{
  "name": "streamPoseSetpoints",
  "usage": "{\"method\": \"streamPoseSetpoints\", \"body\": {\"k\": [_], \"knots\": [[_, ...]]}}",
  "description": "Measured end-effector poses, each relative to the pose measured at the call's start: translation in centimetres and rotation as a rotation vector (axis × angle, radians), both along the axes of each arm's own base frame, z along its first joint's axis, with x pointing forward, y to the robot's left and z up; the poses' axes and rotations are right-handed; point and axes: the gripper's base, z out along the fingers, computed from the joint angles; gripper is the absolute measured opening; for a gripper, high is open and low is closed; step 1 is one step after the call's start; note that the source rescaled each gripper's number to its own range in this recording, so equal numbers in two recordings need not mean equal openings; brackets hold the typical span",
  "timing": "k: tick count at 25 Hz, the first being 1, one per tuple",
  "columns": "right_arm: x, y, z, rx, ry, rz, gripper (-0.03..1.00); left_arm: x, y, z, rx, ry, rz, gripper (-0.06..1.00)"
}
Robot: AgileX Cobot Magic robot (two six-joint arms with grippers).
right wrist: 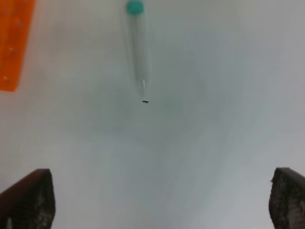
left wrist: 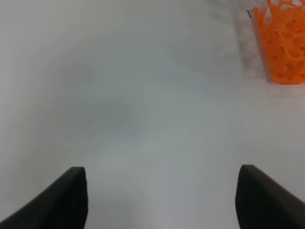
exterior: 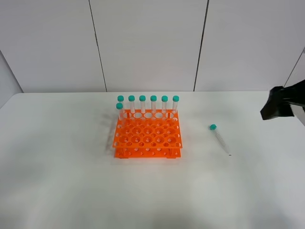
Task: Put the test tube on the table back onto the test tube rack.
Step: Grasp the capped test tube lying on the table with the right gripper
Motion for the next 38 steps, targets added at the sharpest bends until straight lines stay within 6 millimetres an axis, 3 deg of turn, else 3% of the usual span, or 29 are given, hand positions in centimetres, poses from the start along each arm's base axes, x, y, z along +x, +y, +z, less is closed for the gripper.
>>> {"method": "streamPoseSetpoints", "body": {"k": [5,11,17,24,31,38], "knots": [[6.5,0.2,-4.2,-0.023,0.155,0.046,1.00,0.0,0.0,0.0,0.000,0.000,0.000,1.00],[11.0,1.2,-8.2,-0.030,0.222,0.103,1.00,0.0,0.0,0.0,0.000,0.000,0.000,1.00],[12.2,3.8,-11.1,-0.034,0.241,0.160,1.00,0.0,0.0,0.0,0.000,0.000,0.000,1.00],[13.1,3.7,-13.2,-0.030,0.243,0.128,1.00,0.0,0.0,0.0,0.000,0.000,0.000,1.00],[13.9,3.8,-16.8,-0.020,0.299,0.076,1.00,0.0,0.0,0.0,0.000,0.000,0.000,1.00],[14.3,3.8,-18.5,-0.027,0.311,0.086,1.00,0.0,0.0,0.0,0.000,0.000,0.000,1.00]]}}
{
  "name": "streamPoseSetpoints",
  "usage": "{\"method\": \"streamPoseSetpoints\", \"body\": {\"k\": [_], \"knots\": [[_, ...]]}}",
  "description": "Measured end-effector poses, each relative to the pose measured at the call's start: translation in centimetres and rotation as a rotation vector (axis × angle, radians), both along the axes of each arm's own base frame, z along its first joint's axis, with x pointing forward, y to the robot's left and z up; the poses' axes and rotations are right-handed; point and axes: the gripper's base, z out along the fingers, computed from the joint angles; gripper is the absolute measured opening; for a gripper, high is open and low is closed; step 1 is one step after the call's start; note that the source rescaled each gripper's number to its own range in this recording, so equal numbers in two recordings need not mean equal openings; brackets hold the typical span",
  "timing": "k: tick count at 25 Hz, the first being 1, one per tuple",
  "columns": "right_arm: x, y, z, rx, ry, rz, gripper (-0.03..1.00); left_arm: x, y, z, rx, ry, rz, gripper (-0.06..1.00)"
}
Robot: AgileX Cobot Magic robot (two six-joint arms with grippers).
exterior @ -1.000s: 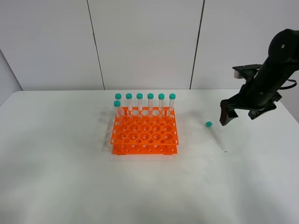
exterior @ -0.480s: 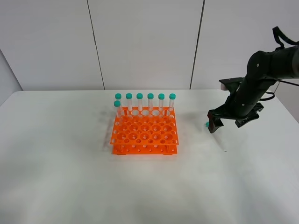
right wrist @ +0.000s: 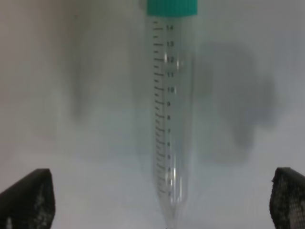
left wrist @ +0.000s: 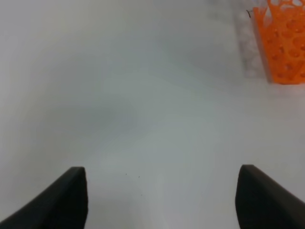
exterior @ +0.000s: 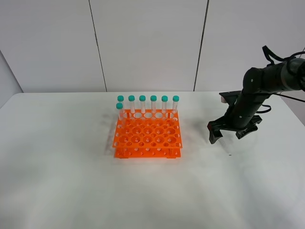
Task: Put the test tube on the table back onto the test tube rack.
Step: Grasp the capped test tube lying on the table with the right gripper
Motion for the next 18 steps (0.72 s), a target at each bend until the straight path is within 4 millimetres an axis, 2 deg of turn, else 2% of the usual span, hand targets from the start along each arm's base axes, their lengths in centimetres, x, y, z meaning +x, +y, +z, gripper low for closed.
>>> {"method": "streamPoseSetpoints", "body": {"k": [13,16,18], "knots": [[0.4,0.0,-2.7,-0.006,0.019,-0.002,1.00,0.0,0.0,0.0,0.000,0.000,0.000,1.00],[0.4,0.0,-2.7,-0.006,0.017,-0.002,1.00,0.0,0.0,0.0,0.000,0.000,0.000,1.00],[0.4,0.0,-2.7,-0.006,0.017,-0.002,0.93,0.0,0.0,0.0,0.000,0.000,0.000,1.00]]}}
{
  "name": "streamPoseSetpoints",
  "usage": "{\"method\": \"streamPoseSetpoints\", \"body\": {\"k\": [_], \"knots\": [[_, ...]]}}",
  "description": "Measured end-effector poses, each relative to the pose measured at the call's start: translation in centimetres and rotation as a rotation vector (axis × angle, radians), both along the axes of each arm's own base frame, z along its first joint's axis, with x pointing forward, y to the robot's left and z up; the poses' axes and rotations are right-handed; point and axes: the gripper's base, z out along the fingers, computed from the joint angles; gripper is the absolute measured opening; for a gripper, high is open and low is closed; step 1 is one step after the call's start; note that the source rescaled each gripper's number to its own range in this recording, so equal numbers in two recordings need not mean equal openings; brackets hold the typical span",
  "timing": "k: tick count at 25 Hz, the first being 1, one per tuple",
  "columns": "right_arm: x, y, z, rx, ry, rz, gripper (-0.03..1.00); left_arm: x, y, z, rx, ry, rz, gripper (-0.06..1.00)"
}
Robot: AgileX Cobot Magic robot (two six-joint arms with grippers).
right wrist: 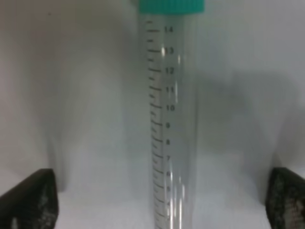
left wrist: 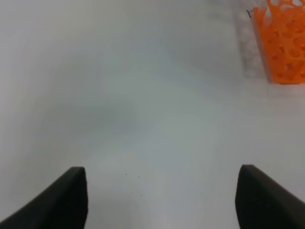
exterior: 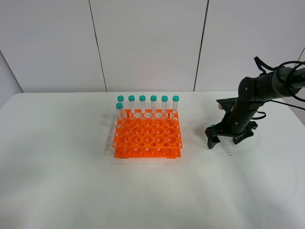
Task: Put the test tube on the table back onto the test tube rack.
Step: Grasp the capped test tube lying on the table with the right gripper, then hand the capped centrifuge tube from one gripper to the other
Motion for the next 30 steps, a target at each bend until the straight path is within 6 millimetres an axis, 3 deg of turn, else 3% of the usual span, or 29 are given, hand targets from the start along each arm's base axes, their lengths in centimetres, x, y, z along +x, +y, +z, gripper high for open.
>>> {"method": "streamPoseSetpoints", "body": {"k": [2,4,7,14,18,21,26,30], "knots": [[0.0,0.0,0.0,0.000,0.000,0.000,0.78,0.0,0.0,0.0,0.000,0.000,0.000,1.00],[0.0,0.0,0.0,0.000,0.000,0.000,0.55,0.0,0.0,0.0,0.000,0.000,0.000,1.00],[0.0,0.0,0.0,-0.006,-0.003,0.004,0.00,0.0,0.0,0.0,0.000,0.000,0.000,1.00],[0.1,-0.4,0.8,-0.043,-0.026,0.041,0.02,0.0,0.0,0.0,0.000,0.000,0.000,1.00],[-0.4,-0.6,5.5,-0.058,-0.106,0.058,0.02,0.0,0.0,0.0,0.000,0.000,0.000,1.00],[-1.6,-0.8,10.4,-0.055,-0.189,0.058,0.02,0.0,0.0,0.0,0.000,0.000,0.000,1.00],[-6.5,-0.9,16.3,-0.048,-0.301,0.072,0.02,0.0,0.0,0.0,0.000,0.000,0.000,1.00],[-12.3,0.0,17.2,-0.028,-0.313,0.125,0.02,0.0,0.0,0.0,0.000,0.000,0.000,1.00]]}}
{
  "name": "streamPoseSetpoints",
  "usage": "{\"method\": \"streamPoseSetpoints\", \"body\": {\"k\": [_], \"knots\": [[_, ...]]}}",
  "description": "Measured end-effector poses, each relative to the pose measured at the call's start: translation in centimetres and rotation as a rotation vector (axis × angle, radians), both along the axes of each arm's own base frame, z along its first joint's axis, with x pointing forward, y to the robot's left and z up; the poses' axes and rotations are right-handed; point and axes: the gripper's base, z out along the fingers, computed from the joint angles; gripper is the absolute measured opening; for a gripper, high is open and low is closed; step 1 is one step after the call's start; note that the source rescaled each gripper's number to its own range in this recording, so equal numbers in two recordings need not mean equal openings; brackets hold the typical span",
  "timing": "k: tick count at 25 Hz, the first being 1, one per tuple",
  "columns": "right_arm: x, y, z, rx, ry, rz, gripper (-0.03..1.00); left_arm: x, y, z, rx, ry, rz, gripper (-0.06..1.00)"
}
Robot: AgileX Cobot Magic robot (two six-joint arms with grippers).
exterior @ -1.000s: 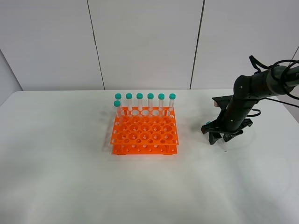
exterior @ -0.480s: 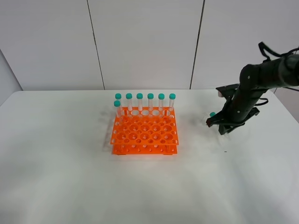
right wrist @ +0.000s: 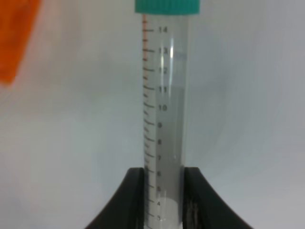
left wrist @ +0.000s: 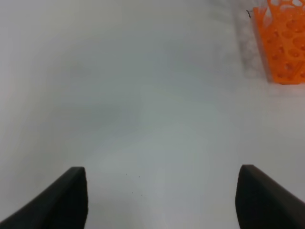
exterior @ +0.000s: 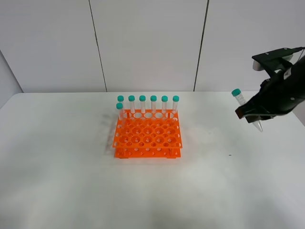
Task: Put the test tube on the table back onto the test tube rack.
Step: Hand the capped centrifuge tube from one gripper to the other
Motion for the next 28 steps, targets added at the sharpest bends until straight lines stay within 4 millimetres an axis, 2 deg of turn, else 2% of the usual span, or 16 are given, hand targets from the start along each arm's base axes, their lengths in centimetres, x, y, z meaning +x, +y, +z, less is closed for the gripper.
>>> {"method": "streamPoseSetpoints", "body": {"k": [2,4,8,11,14,19,25,28], "knots": [[-2.4,0.2,0.4,0.024,0.003,0.021,0.02,0.0,0.0,0.0,0.000,0.000,0.000,1.00],[-3.7,0.4,0.9,0.055,-0.016,0.058,0.02,0.0,0.0,0.0,0.000,0.000,0.000,1.00],[-4.6,1.7,2.2,0.146,-0.100,0.284,0.02,0.0,0.0,0.0,0.000,0.000,0.000,1.00],[-4.7,3.2,2.4,0.204,-0.176,0.540,0.02,0.0,0.0,0.0,0.000,0.000,0.000,1.00],[-4.4,4.4,2.0,0.304,-0.181,0.656,0.02,0.0,0.0,0.0,0.000,0.000,0.000,1.00],[-3.1,6.0,0.8,0.432,-0.187,0.728,0.02,0.0,0.0,0.0,0.000,0.000,0.000,1.00],[-2.8,8.3,-0.3,0.418,-0.205,0.802,0.02,0.0,0.0,0.0,0.000,0.000,0.000,1.00],[-2.9,9.9,-1.5,0.426,-0.155,0.836,0.02,0.0,0.0,0.0,0.000,0.000,0.000,1.00]]}}
